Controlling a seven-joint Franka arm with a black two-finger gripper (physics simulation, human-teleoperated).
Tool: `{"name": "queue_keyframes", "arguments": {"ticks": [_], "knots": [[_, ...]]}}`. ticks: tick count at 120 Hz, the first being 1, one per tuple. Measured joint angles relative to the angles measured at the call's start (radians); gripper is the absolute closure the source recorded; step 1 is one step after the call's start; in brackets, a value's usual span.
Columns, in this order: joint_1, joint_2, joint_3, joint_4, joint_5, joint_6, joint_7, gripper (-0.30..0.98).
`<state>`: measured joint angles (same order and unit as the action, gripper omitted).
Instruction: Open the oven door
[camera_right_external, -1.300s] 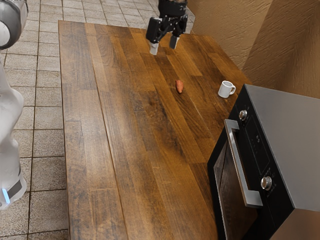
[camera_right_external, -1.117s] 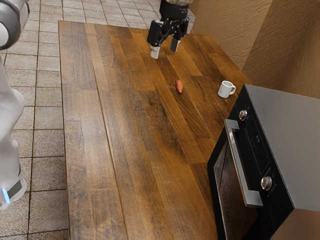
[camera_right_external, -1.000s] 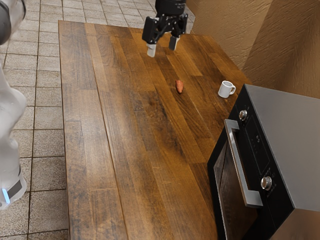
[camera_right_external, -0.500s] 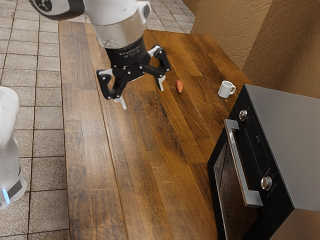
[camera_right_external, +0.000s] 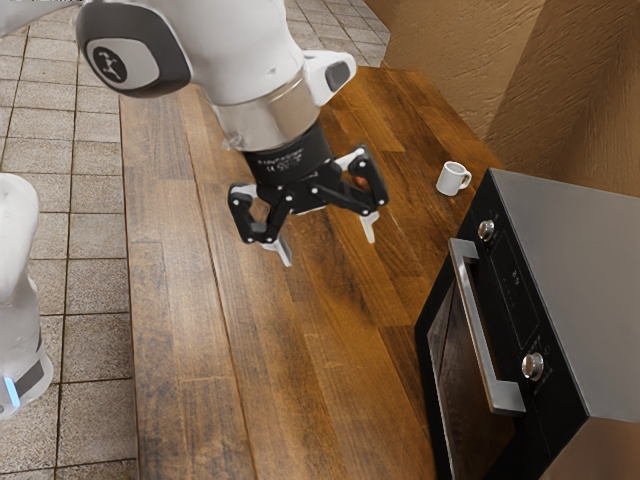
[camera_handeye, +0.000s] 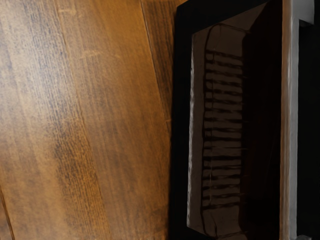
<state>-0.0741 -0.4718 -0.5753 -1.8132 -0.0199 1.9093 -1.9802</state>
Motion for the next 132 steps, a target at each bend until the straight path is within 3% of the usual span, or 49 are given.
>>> {"name": "queue_keyframes", "arguments": {"ticks": [50,85,132], "knots": [[0.029,0.129,-0.002,0.008,0.062,0.174,0.195,0.01],[0.051,0.146,0.023,-0.007,-0.051,0.202,0.222,0.0],[0.061,0.199,0.023,-0.008,-0.057,0.21,0.238,0.0]]}}
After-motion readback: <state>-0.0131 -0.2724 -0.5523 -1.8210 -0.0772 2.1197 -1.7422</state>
